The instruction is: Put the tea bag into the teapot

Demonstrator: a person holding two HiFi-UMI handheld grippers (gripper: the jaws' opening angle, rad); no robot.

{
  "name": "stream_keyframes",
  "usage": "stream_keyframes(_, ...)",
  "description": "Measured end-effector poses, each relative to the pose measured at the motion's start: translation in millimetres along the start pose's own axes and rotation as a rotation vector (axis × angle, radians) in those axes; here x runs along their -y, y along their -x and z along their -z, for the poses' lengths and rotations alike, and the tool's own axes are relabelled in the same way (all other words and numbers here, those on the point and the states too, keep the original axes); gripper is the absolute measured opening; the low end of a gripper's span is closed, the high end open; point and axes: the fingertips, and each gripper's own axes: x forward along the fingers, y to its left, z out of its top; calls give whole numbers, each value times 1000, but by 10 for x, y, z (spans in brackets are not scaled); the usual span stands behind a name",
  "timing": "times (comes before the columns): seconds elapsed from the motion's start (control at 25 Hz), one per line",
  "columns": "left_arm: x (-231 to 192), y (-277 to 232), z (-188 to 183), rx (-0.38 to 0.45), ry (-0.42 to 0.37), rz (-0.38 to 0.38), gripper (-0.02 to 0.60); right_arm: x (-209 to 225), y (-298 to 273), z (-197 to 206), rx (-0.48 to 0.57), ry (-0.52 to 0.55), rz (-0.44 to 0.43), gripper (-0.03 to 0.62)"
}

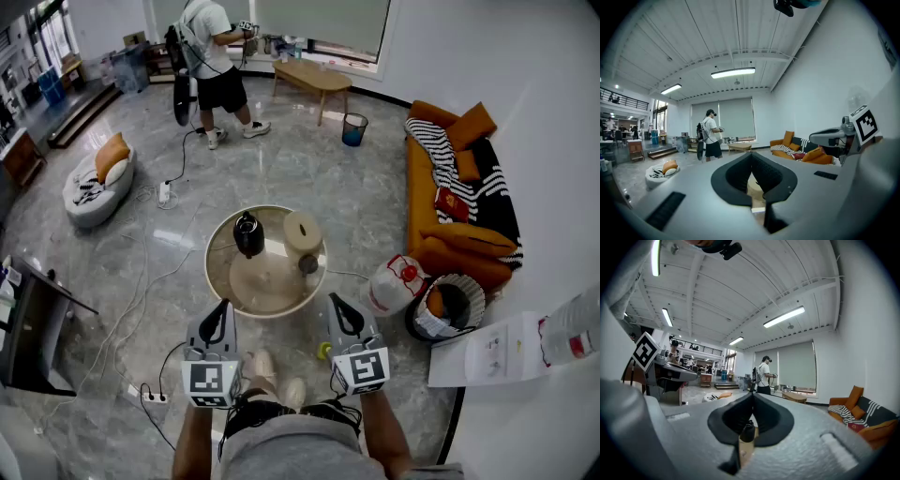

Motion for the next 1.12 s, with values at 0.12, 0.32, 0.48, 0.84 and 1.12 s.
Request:
stream_keyframes(0.12, -39, -47, 3, -7, -1, -2, 17, 21, -61, -10, 1, -13, 4, -2)
stream_keyframes(0.32, -86, -127, 52, -12, -8, -1, 17, 35, -163, 26, 8, -34, -2, 0)
stream_keyframes(0.48, -145, -221, 87, -11, -12, 10, 17, 17, -291, 34, -5, -27, -11, -1)
stream_keyframes(0.84, -380, -713, 155, -36, -4, 32, 17, 22, -814, 94, -32, -24, -40, 0)
stream_keyframes(1.12, -745, -1172, 278, -59, 14, 50, 17, 2, -1442, 198, -61, -33, -46, 0)
